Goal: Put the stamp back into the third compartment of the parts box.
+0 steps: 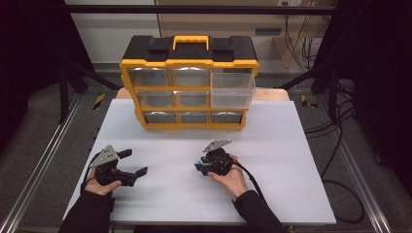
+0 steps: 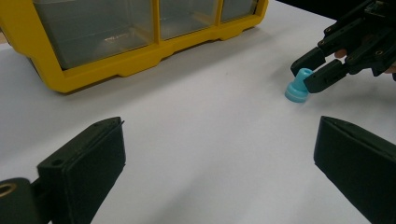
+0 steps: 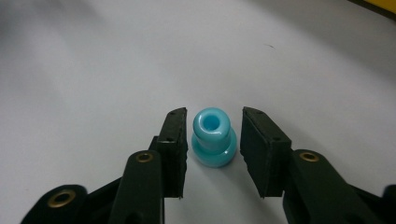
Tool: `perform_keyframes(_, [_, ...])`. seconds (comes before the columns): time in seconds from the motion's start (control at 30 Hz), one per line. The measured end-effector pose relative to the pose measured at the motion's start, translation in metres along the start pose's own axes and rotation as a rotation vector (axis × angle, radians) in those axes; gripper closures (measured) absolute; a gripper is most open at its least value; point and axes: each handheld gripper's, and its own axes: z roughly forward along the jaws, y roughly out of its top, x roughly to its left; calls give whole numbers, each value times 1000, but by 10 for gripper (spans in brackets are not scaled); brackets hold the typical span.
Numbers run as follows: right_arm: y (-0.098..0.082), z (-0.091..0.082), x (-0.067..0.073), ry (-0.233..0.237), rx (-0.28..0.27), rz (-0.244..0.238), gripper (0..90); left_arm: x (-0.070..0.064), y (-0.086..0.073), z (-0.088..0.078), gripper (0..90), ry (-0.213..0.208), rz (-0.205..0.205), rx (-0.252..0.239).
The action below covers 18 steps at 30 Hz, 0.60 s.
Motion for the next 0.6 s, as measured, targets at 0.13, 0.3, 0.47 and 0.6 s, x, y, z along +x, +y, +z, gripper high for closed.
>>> perform_keyframes(0.13, [0,0,1,-4,3,-5,675,0,0,0,18,0,-1,-1])
perform_keyframes(0.3, [0,-1,1,-7,2,-5,703,0,0,0,18,-1,0,-1])
perform_keyframes(0.47, [1,-1,0,-4,2,-5,715,0,0,0,18,0,-1,0])
perform_keyframes(0.6, [1,-1,-1,-3,2,-3,722,0,0,0,18,0,-1,0])
